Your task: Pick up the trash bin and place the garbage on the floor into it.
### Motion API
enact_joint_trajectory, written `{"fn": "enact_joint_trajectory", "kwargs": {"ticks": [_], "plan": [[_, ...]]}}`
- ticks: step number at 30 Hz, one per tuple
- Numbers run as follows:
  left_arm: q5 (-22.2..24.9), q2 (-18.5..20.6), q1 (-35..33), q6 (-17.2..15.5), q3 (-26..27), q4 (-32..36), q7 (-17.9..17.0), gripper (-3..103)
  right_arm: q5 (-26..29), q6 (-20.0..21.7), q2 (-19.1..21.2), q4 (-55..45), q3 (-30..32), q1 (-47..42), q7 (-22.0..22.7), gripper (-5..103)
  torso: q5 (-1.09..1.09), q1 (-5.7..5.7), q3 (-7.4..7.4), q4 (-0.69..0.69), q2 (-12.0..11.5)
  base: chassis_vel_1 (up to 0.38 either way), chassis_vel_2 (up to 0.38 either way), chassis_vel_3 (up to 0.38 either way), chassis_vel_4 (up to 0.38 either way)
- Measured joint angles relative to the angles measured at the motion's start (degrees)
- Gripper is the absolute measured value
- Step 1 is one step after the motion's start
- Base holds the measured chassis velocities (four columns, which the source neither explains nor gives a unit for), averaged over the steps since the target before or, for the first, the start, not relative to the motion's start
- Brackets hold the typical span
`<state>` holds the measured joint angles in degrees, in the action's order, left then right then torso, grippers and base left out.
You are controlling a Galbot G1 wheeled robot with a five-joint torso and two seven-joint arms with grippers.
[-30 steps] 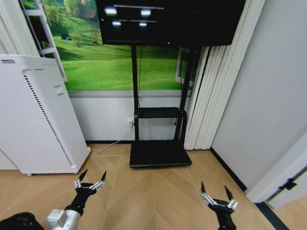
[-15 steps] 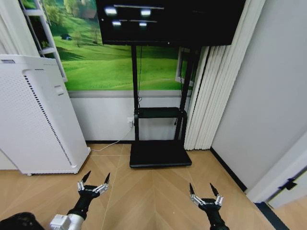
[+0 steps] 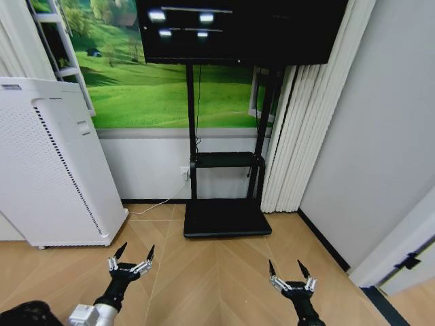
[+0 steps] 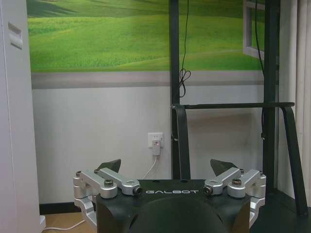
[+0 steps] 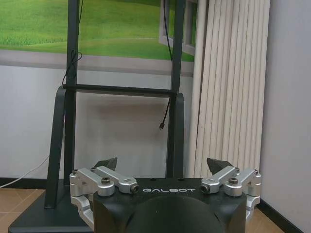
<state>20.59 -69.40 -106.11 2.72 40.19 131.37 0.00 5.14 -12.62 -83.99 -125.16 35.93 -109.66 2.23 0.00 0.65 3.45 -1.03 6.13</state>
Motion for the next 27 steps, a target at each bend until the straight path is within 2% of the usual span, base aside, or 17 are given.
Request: {"fn": "enact_joint_trajectory", "kwargs": {"ticks": [17,27], "plan": [[0.09,0.03,0.01,-0.08,0.06,-0.01,0.02,100,0.01,0.00,-0.03,0.01,0.06,0.00,0.01,100,0.01,0.01,0.00,0.01,0.00,0.007,0.005,-0.002,-0.007],[0.09,0.04,0.01,-0.09,0.07,-0.02,0.02,100,0.01,0.00,-0.04,0.01,0.06,0.01,0.03,100,0.00,0.01,0.00,0.00,0.00,0.149,0.135,-0.146,-0.133]]}}
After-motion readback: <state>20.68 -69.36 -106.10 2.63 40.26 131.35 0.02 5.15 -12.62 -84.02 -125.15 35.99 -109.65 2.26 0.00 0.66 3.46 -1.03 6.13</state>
